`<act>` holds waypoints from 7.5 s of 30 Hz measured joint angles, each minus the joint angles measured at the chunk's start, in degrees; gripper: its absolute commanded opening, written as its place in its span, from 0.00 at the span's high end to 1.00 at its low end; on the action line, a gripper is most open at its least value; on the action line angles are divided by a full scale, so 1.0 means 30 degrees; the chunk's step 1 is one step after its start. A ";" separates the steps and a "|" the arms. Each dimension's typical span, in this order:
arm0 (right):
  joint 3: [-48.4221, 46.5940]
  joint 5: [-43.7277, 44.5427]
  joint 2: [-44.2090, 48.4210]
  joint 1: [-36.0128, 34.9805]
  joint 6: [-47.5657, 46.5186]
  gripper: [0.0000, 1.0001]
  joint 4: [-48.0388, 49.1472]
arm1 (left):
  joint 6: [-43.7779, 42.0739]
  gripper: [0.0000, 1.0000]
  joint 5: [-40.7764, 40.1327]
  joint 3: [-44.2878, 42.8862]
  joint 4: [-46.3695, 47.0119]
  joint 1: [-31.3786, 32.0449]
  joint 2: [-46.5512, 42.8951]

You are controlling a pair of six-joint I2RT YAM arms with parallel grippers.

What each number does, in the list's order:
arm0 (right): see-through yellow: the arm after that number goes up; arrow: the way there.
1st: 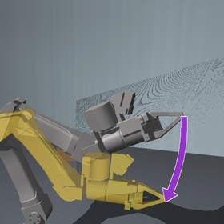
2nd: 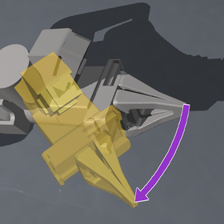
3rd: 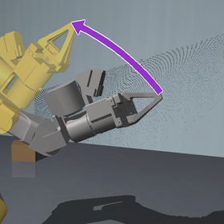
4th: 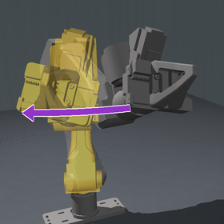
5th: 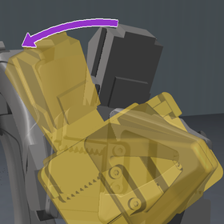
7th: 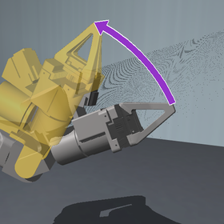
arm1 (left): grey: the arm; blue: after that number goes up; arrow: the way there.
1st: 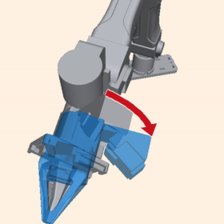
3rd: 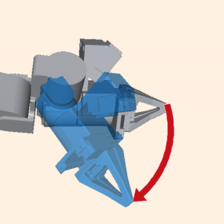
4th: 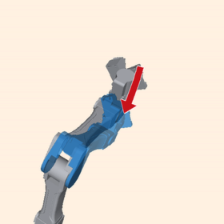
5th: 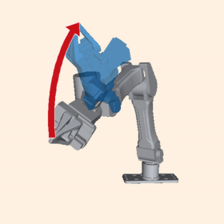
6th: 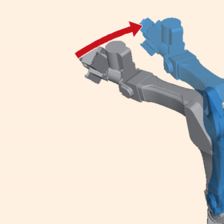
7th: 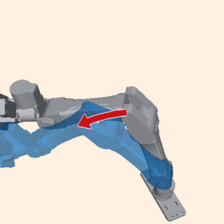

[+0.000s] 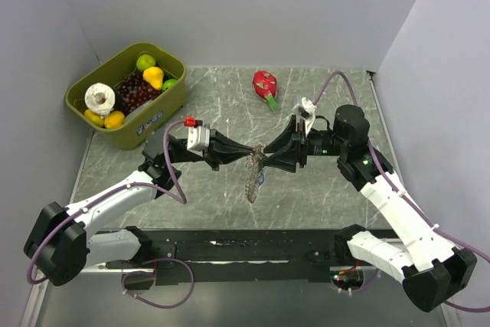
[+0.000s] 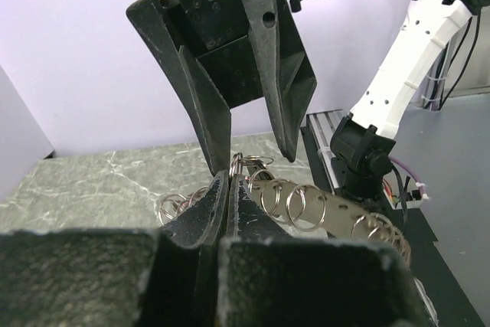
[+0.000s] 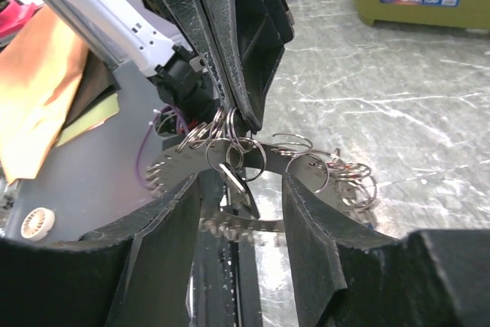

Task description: Put the keys on the keyring

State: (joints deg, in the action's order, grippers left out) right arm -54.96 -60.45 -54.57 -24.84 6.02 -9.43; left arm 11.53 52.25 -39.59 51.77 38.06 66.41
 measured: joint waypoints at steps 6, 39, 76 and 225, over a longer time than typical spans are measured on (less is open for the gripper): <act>0.0372 -0.0423 0.0000 0.0000 0.0379 0.56 0.0699 | 0.0138 0.99 0.0204 -0.0007 0.0233 0.0000 0.0000; 0.1617 -0.1741 0.0015 -0.0138 0.2718 1.00 0.3861 | 0.1355 0.99 0.0634 -0.0015 0.1515 -0.0036 0.0044; 0.1763 -0.1552 -0.0561 -0.0816 0.1377 1.00 0.3060 | 0.2368 0.99 0.1260 -0.0015 0.2229 -0.0036 0.0044; -0.3716 0.6426 -0.3169 -0.3177 -0.4539 1.00 -0.7919 | -1.5948 0.99 0.0852 -1.2466 -2.8203 0.0823 0.4991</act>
State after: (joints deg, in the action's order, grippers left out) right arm -66.11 -41.17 -64.07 -34.37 -7.60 -33.19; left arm -36.32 54.81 -76.99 -32.84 40.53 81.38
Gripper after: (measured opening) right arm 0.008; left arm 0.024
